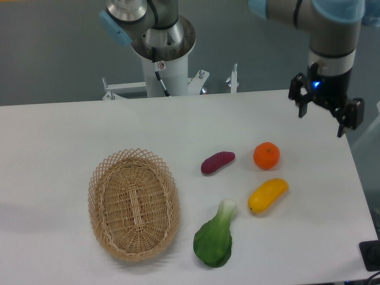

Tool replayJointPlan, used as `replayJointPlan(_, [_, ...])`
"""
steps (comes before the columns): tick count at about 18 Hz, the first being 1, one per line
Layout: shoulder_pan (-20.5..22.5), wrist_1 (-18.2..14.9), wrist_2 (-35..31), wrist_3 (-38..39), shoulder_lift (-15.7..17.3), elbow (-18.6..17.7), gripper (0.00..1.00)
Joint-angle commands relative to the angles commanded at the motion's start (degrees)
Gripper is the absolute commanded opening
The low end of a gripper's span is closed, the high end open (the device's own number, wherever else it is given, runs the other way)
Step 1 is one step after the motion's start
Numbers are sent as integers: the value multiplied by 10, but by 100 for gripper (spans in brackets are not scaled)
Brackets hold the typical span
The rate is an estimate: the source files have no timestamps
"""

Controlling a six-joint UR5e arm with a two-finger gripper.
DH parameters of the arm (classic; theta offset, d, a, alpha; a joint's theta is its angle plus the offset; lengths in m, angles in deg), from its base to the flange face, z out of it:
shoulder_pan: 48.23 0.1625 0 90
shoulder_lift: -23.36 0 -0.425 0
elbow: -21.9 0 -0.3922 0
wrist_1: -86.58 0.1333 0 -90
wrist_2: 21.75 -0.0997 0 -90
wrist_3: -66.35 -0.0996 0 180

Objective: Place the green vegetable on the table

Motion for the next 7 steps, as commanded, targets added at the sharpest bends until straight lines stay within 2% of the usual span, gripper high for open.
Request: replayJointPlan(7, [5,1,22,1,2,-1,100])
